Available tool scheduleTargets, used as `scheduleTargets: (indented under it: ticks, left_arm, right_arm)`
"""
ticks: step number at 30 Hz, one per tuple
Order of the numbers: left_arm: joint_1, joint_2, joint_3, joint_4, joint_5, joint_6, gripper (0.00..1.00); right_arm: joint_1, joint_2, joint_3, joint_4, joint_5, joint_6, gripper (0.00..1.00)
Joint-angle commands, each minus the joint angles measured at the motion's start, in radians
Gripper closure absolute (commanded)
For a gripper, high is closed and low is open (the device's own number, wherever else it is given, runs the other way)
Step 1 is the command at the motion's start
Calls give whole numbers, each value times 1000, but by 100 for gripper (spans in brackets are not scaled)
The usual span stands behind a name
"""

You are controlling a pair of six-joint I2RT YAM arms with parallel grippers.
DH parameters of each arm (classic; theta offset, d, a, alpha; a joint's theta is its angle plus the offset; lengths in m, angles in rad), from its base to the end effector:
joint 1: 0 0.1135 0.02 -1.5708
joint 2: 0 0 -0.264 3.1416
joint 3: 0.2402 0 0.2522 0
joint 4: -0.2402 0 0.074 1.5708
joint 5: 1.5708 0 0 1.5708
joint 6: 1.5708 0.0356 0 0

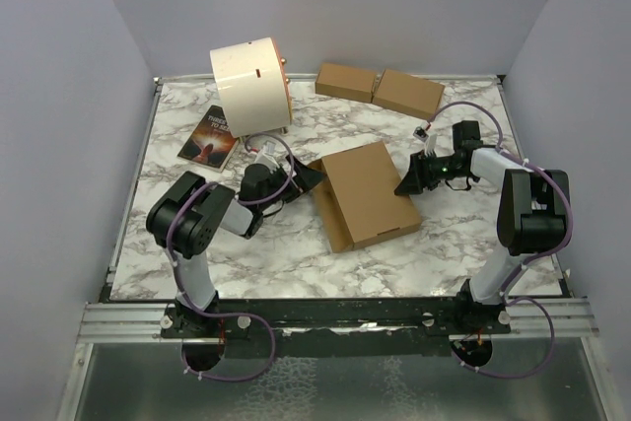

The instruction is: Fold the paper box

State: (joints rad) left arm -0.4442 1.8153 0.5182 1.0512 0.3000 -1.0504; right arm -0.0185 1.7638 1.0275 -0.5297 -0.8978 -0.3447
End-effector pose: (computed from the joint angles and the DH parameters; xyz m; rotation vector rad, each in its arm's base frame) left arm 0.2778 -0.1439 0.1237 -0.3727 1.9832 -1.2847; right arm 0.3218 0.0219 0.1608 -0.5821 2.4108 1.1032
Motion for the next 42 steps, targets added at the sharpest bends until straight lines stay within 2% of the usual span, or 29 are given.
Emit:
scheduleTargets:
  ticks: [1,4,6,9,13,15,17,24,27,29,32,38,42]
  left_arm:
    - [5,101,87,63,-1,-66,7]
    - [3,124,141,26,-1,-75,18]
    - [-7,121,175,-38,-13,-68,19]
    - [-26,100,218,-162,-54,-36,23]
    - [-49,70,267,-323,-111,14,34]
    - [-61,58,297,-405,-139,41,47]
    - [-72,49,327,-480,-169,68,55]
    - [-150,43,534,-869,-373,207,57]
    - [-182,79,628,-1016,-451,232,64]
    - [-199,81,645,-1032,-480,248,62]
    - [-212,62,651,-1028,-507,265,52]
    - [-212,-46,606,-959,-528,333,22]
    - [-212,-197,478,-831,-505,389,4]
  right_arm:
    - [23,35,-27,-32,130,-46,50]
    - [26,35,-28,-30,132,-45,50]
    - [28,36,-27,-30,132,-45,50]
    - [29,36,-27,-30,134,-45,50]
    - [31,35,-27,-30,133,-45,50]
    - [32,34,-27,-30,131,-45,50]
    - [33,35,-27,-30,133,-45,50]
    - [37,33,-27,-29,135,-44,50]
    - [40,33,-27,-29,138,-44,50]
    - [40,33,-27,-29,137,-45,50]
    - [40,34,-27,-29,137,-45,50]
    - [40,31,-26,-27,138,-43,50]
    - [40,32,-26,-26,134,-41,50]
